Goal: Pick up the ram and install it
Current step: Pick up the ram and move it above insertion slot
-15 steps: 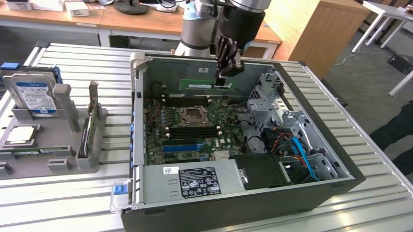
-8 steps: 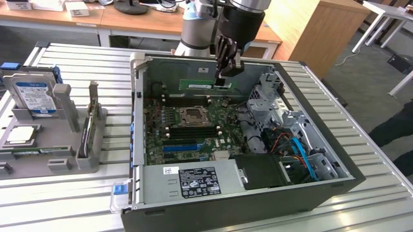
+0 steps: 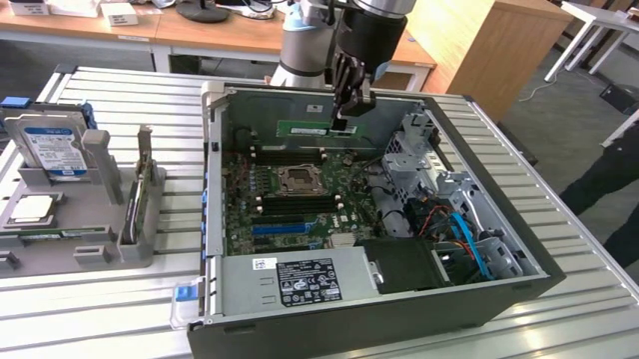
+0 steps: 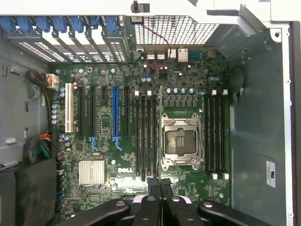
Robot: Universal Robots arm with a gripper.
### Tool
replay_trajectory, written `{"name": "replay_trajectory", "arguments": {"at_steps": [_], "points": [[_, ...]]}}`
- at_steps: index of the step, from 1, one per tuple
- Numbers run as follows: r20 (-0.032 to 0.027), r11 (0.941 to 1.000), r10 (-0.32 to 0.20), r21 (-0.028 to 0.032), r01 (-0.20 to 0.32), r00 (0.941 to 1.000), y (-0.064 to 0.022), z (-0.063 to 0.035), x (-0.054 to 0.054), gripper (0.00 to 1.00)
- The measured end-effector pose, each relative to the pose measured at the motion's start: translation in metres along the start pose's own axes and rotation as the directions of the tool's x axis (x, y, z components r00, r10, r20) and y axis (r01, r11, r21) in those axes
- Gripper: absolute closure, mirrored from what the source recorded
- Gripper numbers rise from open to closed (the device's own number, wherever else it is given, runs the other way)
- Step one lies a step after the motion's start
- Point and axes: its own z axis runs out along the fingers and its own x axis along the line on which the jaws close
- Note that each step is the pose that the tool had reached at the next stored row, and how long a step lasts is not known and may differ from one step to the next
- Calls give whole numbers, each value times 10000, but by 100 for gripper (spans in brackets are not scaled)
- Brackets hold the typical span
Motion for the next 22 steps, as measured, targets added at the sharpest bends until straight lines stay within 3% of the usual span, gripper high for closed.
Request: {"name": "replay_trajectory", "arguments": {"at_steps": [22], "points": [[-2, 10000, 1, -1, -1, 10000, -6, 180, 1, 88]]}}
